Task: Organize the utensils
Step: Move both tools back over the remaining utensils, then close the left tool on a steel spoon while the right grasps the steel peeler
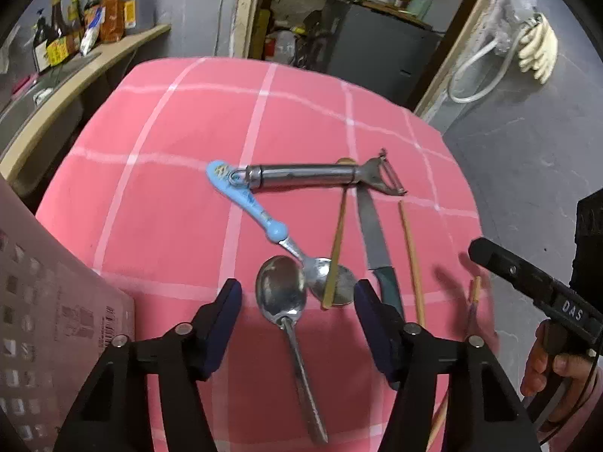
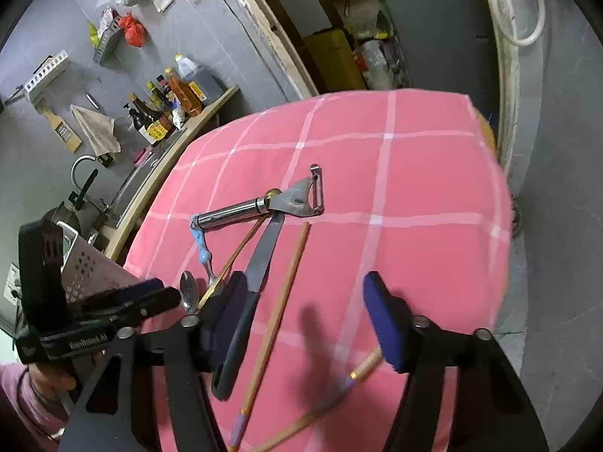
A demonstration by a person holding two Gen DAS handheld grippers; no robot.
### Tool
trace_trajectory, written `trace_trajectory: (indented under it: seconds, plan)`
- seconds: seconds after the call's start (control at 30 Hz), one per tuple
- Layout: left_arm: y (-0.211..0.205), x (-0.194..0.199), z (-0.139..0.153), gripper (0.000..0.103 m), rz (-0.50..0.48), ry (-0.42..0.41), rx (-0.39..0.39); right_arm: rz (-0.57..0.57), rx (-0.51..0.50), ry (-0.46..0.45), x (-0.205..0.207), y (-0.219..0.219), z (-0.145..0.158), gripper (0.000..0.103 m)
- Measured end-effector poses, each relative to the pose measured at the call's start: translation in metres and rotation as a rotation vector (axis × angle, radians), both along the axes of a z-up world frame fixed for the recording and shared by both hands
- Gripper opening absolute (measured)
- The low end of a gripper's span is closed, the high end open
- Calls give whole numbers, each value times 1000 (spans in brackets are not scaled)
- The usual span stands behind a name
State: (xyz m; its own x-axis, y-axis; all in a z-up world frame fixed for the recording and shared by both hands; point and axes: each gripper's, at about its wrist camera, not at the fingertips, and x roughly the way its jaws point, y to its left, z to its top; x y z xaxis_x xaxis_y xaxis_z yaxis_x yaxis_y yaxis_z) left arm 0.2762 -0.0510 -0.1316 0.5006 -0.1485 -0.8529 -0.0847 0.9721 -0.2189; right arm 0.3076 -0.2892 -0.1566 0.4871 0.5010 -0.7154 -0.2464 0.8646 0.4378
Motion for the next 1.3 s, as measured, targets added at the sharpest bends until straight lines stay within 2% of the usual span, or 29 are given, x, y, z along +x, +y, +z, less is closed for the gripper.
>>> trace_trajectory:
  seconds: [0.2, 0.3, 0.43, 0.57, 0.87, 0.97, 1.0, 1.17, 1.3]
  plan:
    - [5, 3, -12, 46, 28, 34, -18, 16, 17, 40, 18, 14, -15, 42]
    - [7, 5, -17, 40, 39, 48, -26, 4, 2, 48, 31, 19, -21, 32]
    - [10, 8, -22, 34, 54, 60, -43, -28, -14, 55, 48, 26, -25, 28]
    - [11, 11, -24, 27, 59, 59, -43, -57, -49, 65, 64, 33, -29, 20]
    - [9, 17, -26, 11, 72, 57, -18, -69, -193, 16, 78, 67, -21, 18]
    - [12, 14, -26, 8, 70, 55, -23, -66, -263, -14, 75, 77, -17, 9]
    - [12, 15, -25, 7, 68, 55, -27, -70, -273, -19, 74, 77, -15, 8]
    - [10, 16, -16, 3, 38, 22, -39, -98, -161, -23, 73, 58, -9, 7]
    - [13, 15, -16, 2, 39, 18, -67, -105, -124, -37, 67, 52, 0, 7]
